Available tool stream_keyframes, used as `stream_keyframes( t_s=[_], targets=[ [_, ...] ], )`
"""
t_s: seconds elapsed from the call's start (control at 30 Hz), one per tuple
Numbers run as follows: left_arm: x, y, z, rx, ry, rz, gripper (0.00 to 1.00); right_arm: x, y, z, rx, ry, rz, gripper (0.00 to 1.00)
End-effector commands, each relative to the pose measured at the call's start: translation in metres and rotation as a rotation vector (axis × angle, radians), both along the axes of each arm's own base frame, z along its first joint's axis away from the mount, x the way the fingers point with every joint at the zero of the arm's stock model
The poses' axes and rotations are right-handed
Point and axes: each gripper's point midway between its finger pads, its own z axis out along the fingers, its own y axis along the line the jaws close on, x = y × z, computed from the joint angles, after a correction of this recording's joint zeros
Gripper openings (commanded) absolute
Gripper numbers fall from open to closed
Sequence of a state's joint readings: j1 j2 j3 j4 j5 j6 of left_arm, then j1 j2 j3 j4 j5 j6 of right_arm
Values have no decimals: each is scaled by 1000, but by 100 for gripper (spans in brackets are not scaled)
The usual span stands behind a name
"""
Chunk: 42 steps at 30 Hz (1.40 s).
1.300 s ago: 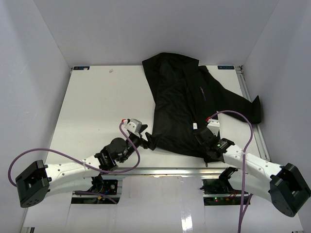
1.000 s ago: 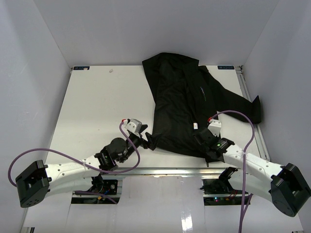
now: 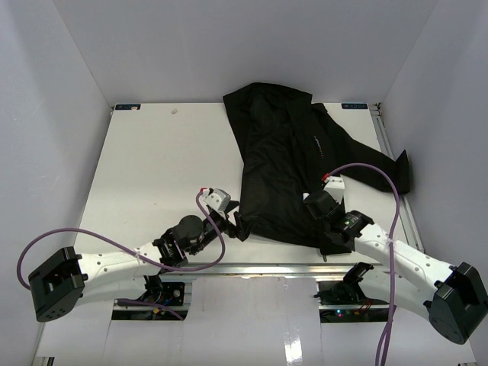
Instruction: Zip up the jacket
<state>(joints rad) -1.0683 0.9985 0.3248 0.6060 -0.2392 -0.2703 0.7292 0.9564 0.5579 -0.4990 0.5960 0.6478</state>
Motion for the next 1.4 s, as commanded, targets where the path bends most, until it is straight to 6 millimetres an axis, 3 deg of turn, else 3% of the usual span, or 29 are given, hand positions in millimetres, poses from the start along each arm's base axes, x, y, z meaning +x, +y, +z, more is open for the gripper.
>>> stream_keyframes(
  t_s=[0.0, 0.07, 0.23, 0.37, 0.67, 0.93, 1.1, 1.37],
  targets=[
    [-1, -5, 23, -52, -27, -16, 94, -5, -1, -6, -20, 24, 2, 24],
    [-1, -5, 24, -53, -28, -16, 94, -9, -2, -16, -21, 46, 0, 31],
    [0, -4, 24, -54, -29, -12, 95, -8, 1, -13, -31, 45, -11, 46],
    [-1, -4, 27, -63, -32, -15, 95, -9, 6, -22, -45, 71, 7, 49],
    [-3, -2, 30, -80, -34, -18, 95, -12, -19, -25, -176, 98, -128, 48],
    [-5, 1, 34, -100, -41, -18, 95, -12, -25, -25, -207, 97, -161, 41],
    [-5, -1, 31, -93, -35, -24, 95, -12, -23, -27, -208, 104, -159, 30],
    [-4, -4, 28, -83, -29, -27, 95, -14, -16, -37, -190, 134, -125, 31]
  ],
)
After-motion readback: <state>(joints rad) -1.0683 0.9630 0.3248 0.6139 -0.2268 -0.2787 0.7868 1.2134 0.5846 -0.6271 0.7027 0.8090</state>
